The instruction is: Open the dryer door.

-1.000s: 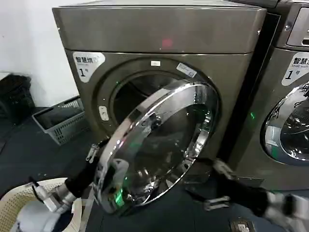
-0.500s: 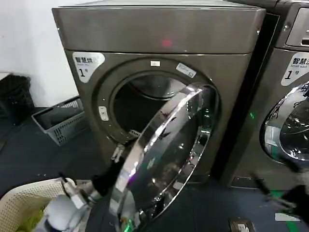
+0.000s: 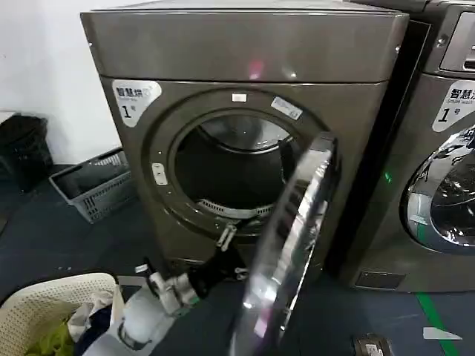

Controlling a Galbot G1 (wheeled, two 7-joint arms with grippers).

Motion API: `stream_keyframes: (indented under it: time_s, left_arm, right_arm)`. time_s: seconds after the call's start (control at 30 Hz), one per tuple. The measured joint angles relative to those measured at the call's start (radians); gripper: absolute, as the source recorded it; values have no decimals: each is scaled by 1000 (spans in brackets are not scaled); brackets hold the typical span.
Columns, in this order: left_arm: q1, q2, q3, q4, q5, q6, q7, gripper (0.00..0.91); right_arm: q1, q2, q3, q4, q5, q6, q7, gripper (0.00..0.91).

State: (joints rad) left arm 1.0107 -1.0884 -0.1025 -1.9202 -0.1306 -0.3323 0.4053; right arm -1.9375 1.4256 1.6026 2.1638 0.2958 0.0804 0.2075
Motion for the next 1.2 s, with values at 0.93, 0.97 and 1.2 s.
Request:
stream_keyframes:
  time_s: [0.93,0.97,1.2]
  left_arm:
    - [-317,-263,383,247,55,68,-42,907]
    - [-325,-273,389,258,55,72,-43,907]
    - [-388,-354,426,339,55,86,-45,907]
  right_arm:
    - [114,84,504,-309,-137,-202,203,907]
    - [113,84,510,-313,-137,-202,204,907]
    - [100,73,555,-353,-177,-182,216,907]
